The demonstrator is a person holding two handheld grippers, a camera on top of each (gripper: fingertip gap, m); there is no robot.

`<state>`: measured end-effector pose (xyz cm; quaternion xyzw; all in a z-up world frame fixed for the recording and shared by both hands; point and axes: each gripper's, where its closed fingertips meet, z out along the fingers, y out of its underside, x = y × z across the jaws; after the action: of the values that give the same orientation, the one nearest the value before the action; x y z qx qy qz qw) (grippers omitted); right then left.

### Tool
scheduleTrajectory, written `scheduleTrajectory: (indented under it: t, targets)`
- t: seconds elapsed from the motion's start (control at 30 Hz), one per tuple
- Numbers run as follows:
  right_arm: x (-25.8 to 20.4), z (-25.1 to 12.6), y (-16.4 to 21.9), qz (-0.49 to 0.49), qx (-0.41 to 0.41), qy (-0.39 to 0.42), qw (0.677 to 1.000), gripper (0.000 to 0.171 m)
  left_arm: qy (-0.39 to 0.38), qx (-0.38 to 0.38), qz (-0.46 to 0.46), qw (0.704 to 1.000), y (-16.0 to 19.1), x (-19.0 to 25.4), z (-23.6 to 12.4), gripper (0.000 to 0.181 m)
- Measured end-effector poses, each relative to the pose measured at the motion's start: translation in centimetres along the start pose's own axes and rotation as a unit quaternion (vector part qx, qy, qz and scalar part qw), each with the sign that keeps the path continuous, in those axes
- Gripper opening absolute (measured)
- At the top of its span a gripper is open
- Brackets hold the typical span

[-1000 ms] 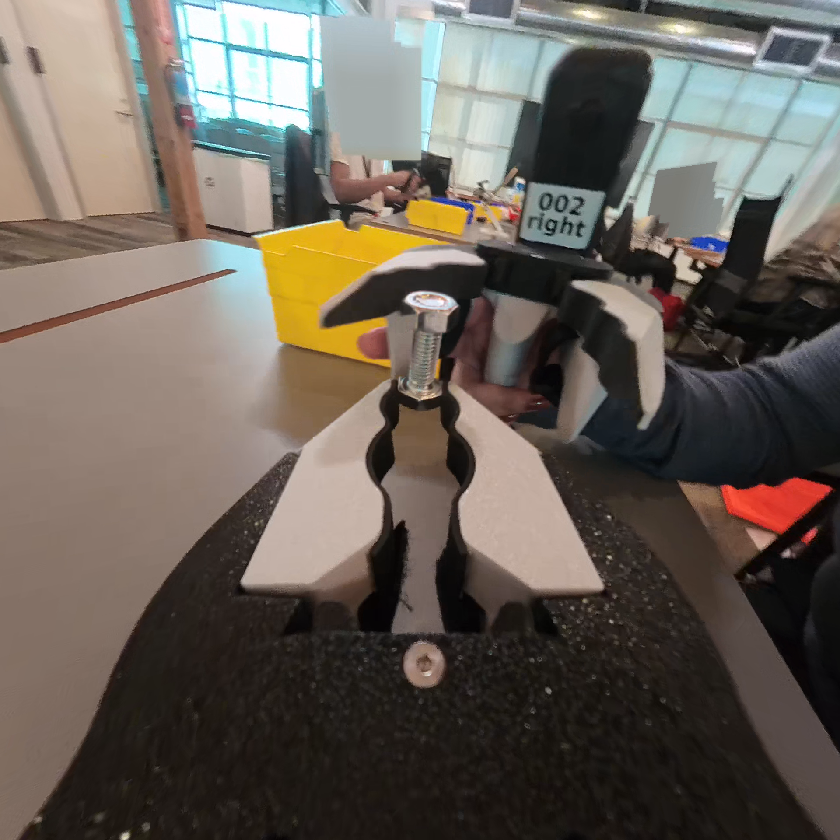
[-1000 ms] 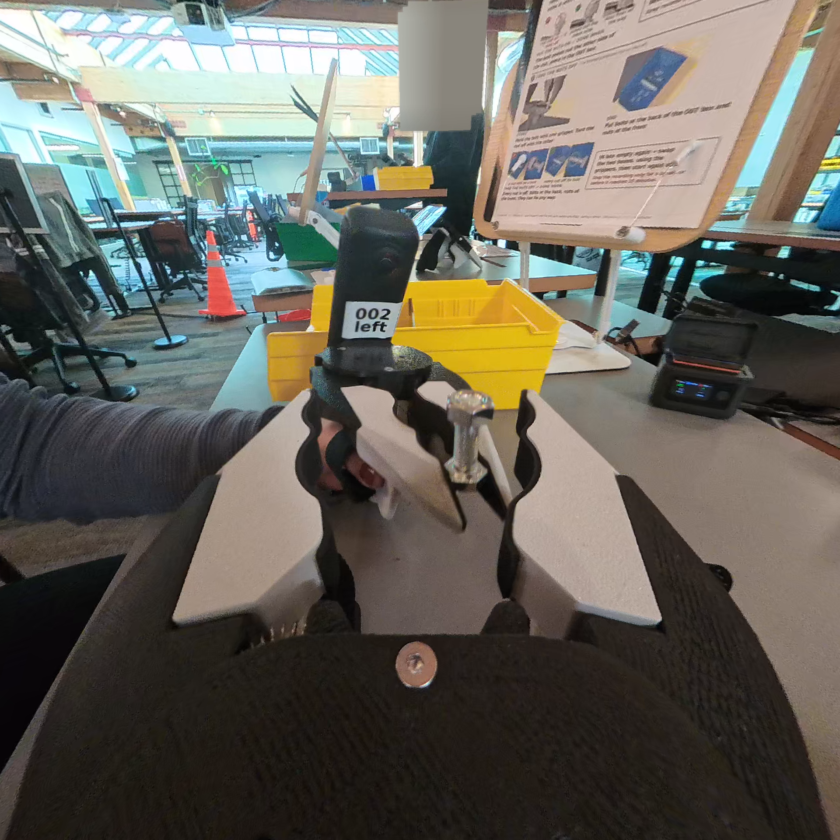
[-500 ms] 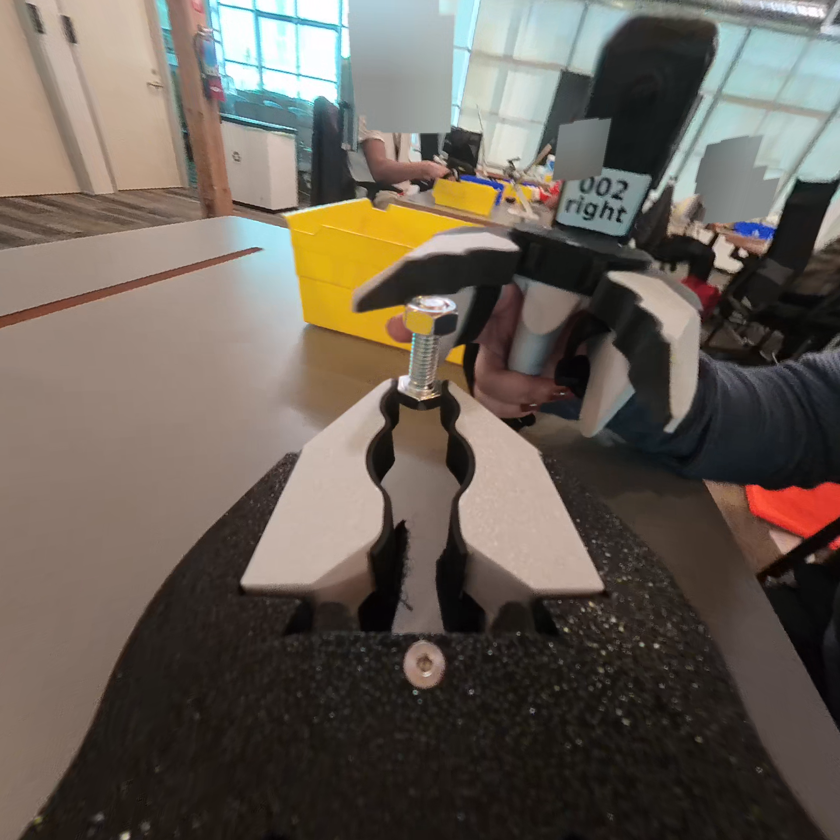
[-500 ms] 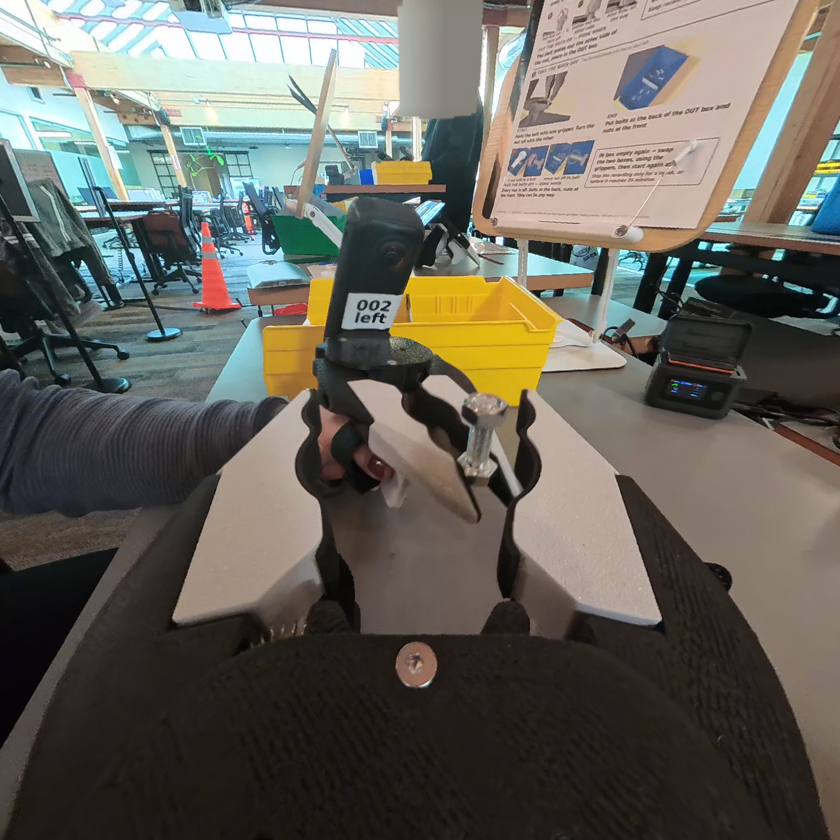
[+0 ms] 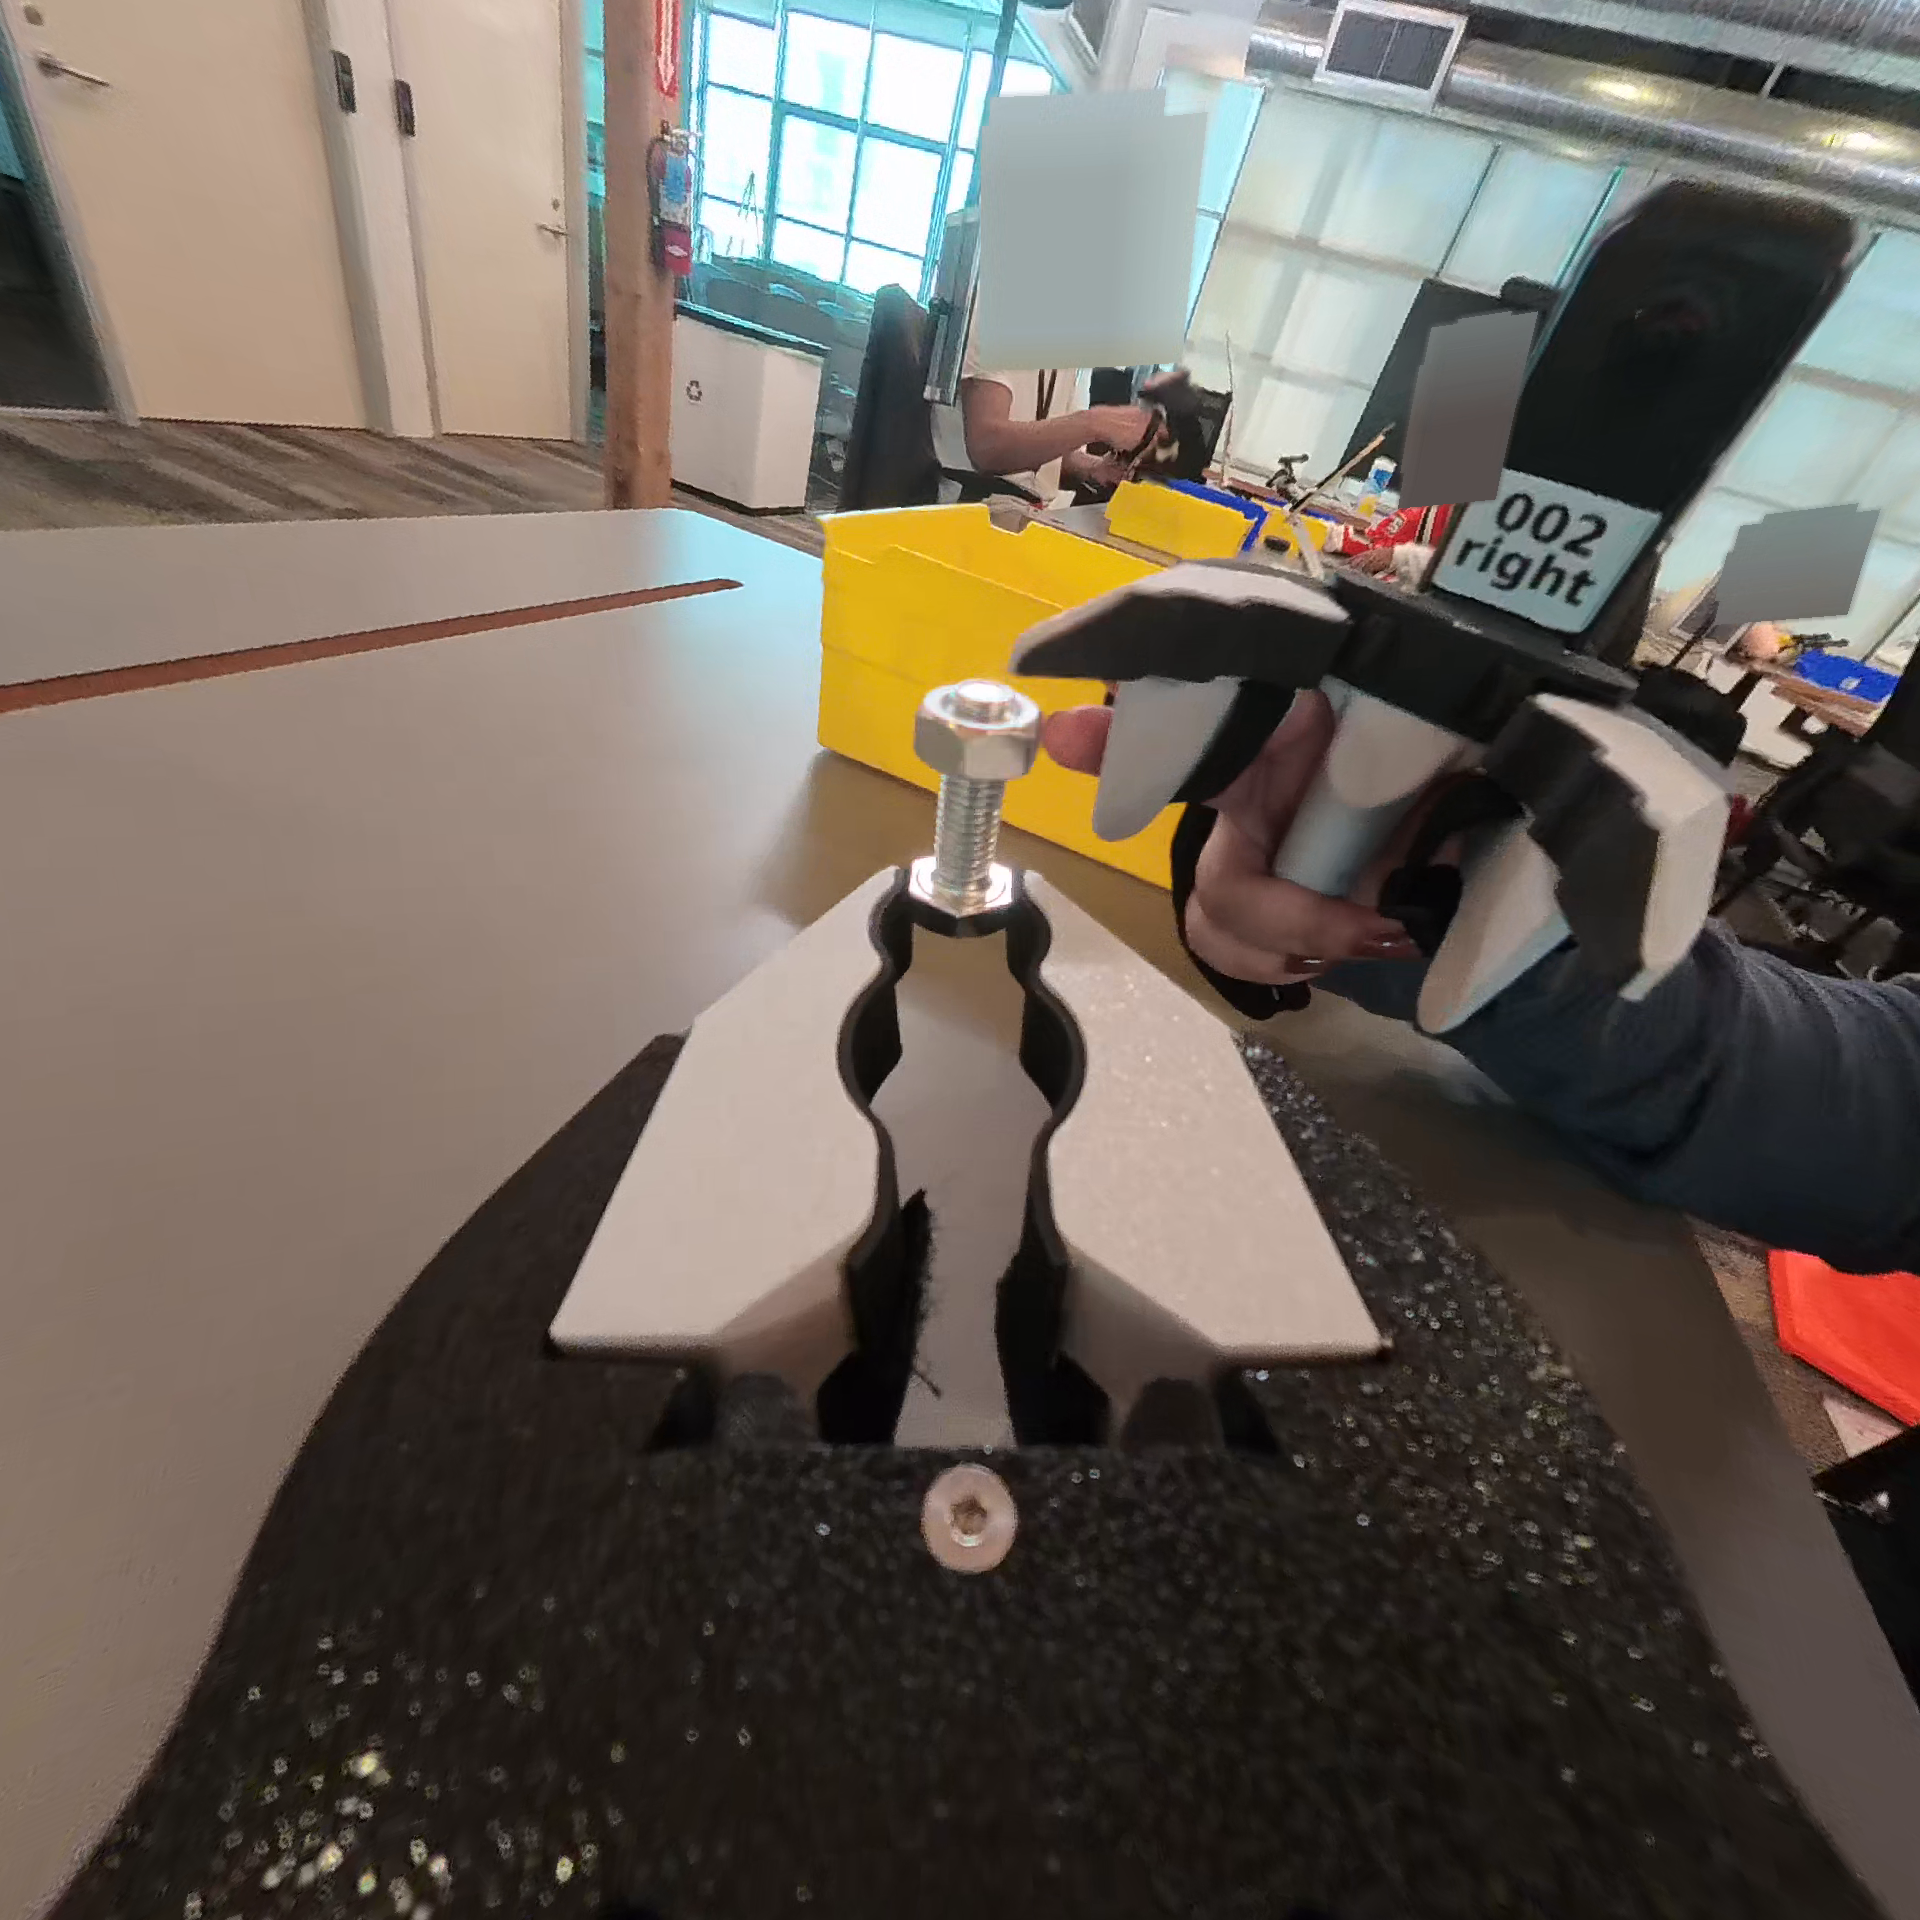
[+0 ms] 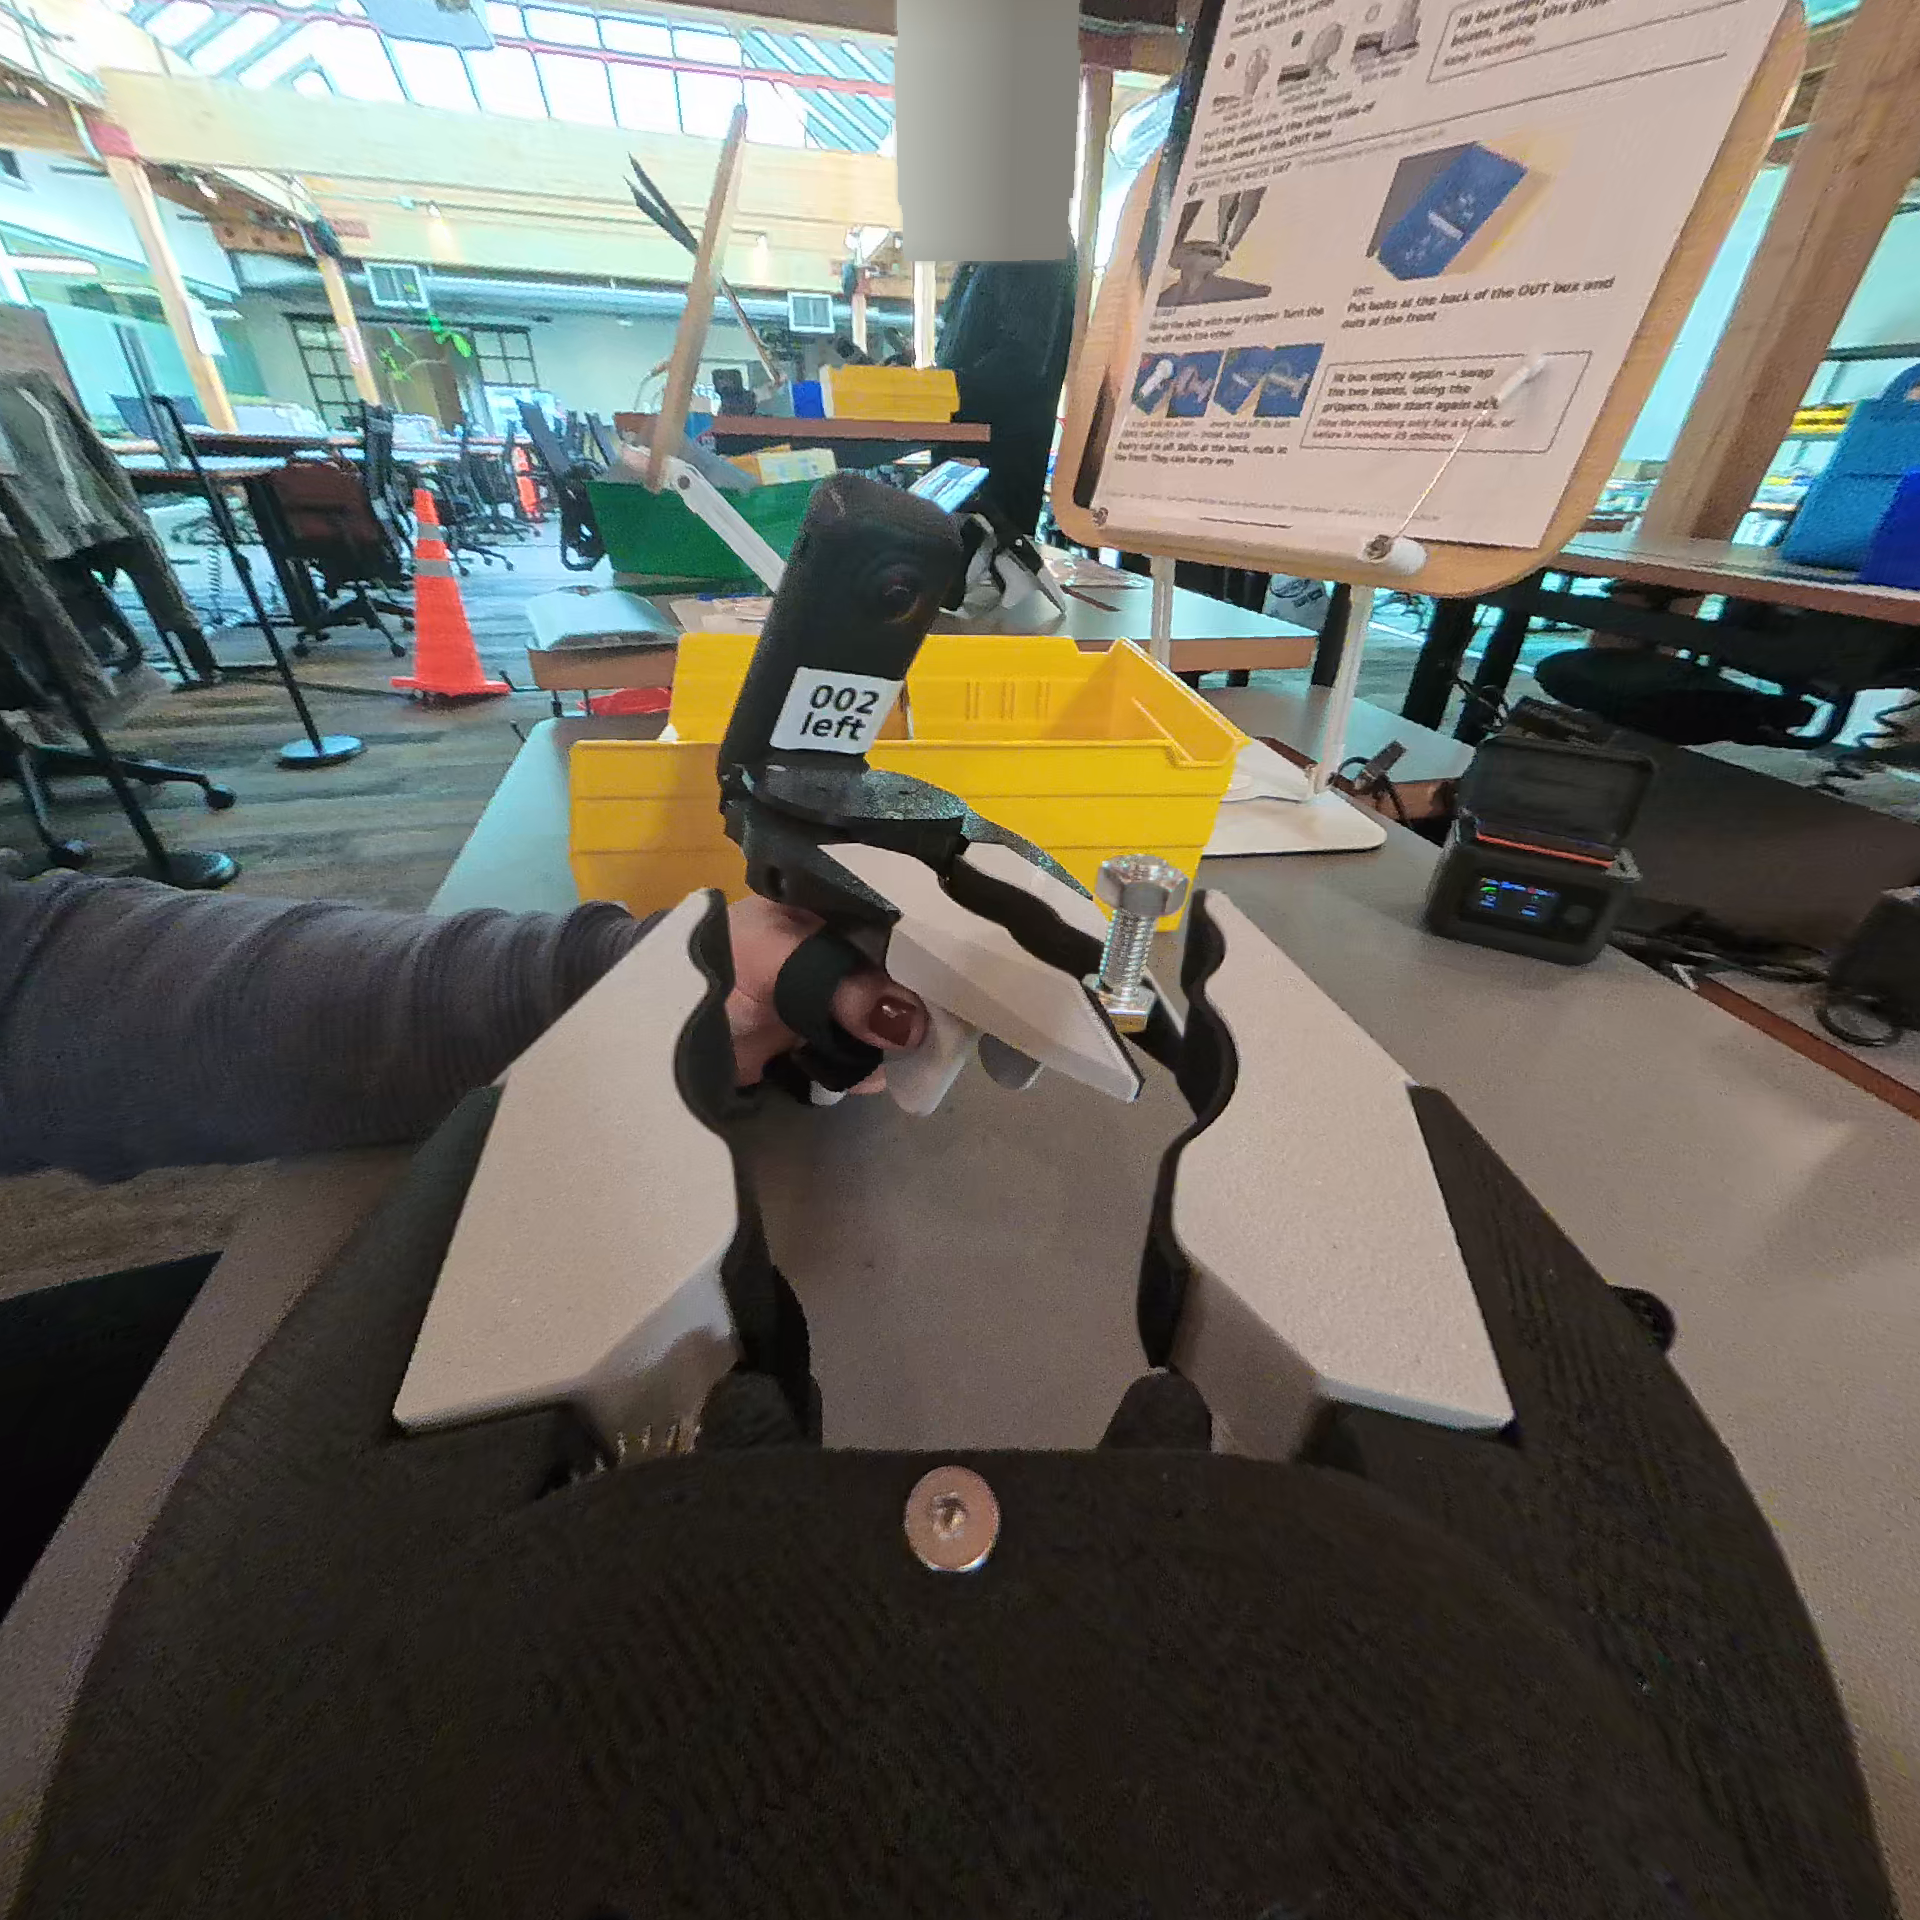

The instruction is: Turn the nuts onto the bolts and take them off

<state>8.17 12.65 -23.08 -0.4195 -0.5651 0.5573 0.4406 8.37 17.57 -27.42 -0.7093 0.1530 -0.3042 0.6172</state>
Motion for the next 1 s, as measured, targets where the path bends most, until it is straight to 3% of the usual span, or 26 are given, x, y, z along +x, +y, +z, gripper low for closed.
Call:
scheduleTrajectory:
  t: [0.23, 0.33, 0.5, 0.63, 0.83, 1.0]
  targets:
    - [-1.1, 0.9, 1.0, -0.006, -0.023, -0.02, 1.0, 0.093, 0.081, -0.032, 0.068, 0.994, 1.1, 4.1, 1.5, 0.017]
    - [-1.4, 1.1, 1.2, -0.012, -0.029, -0.022, 0.999, 0.093, 0.064, -0.03, 0.056, 0.996, 1.0, 3.3, 1.4, 0.017]
    - [-0.5, 0.6, 1.0, 0.002, -0.021, -0.011, 1.0, 0.091, -0.03, -0.004, 0.0, 1.0, 0.1, -1.1, -0.2, 0.017]
    - [-0.2, 0.8, 1.0, 0.005, -0.017, 0.001, 1.0, 0.096, 0.014, 0.01, 0.008, 1.0, -0.4, 0.2, -0.3, 0.016]
    - [-1.0, 1.2, 1.4, 0.003, -0.023, -0.017, 1.0, 0.098, 0.099, -0.059, 0.061, 0.991, 2.0, 4.3, 1.7, 0.017]
    - [-1.1, 1.3, 1.5, -0.008, -0.028, -0.013, 0.999, 0.102, 0.042, -0.034, 0.027, 0.998, 1.1, 1.8, 1.0, 0.017]
